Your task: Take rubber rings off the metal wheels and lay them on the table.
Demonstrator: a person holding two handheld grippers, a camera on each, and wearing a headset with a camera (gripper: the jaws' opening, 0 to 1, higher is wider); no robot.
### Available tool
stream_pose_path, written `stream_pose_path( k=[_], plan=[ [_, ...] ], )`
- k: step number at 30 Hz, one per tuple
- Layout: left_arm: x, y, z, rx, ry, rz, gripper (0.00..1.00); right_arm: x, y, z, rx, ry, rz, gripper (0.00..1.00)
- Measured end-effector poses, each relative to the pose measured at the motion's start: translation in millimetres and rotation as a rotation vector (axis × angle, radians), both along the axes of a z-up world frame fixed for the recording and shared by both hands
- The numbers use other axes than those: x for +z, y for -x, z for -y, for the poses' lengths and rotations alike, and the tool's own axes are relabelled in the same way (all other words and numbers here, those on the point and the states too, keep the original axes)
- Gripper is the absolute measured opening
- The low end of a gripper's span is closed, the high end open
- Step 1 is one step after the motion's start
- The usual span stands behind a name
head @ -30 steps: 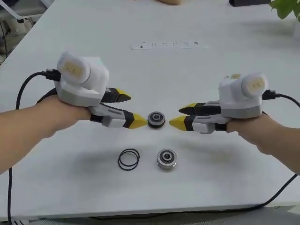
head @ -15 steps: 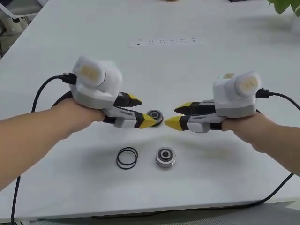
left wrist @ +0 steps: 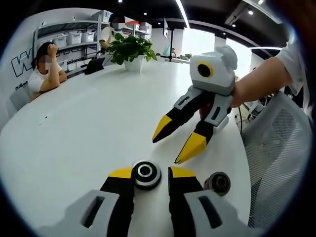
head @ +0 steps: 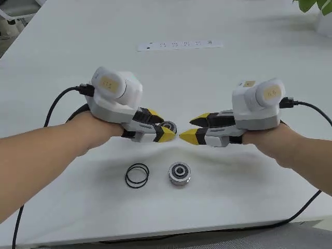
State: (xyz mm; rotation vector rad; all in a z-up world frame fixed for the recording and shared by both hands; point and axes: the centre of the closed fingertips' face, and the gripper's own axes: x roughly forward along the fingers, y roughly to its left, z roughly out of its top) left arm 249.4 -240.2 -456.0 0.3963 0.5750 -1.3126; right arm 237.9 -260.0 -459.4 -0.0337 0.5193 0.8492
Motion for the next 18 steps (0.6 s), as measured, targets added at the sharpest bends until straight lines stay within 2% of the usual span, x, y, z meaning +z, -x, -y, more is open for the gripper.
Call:
stream_pose_path(
  k=[2,4,5,9,12,13,18],
  plan=[
    [-1.4,-0.9,0.3,0.004,-0.002,-0.001,0.18,-0.8,0.1,-0.2,0.003,0.004,-0.001,0.31],
    [-2.6,-2.7,0.1,0.005,-0.004,0.014,0.16,-1.3,0.0,-0.5,0.005,0.005,0.000,0.30],
    [-3.4,-2.5,-0.4,0.008,-0.006,0.010,0.14,-1.5,-0.1,-0.7,0.006,0.006,-0.001,0.30],
    [-4.6,-6.0,-1.9,0.014,-0.001,0.026,0.11,-2.3,-1.0,-2.2,0.009,0.006,0.000,0.30],
    [-5.1,-8.1,-2.3,0.019,0.002,0.047,0.08,-3.3,-2.3,-5.3,0.013,0.008,0.001,0.30],
    [-5.9,-9.1,-2.8,0.017,-0.005,0.065,0.07,-3.5,-2.6,-6.5,0.015,0.008,0.002,0.30],
    [-6.3,-7.8,-2.8,0.020,0.004,0.077,0.07,-8.0,-6.2,-13.2,0.028,0.014,0.005,0.29]
  ],
)
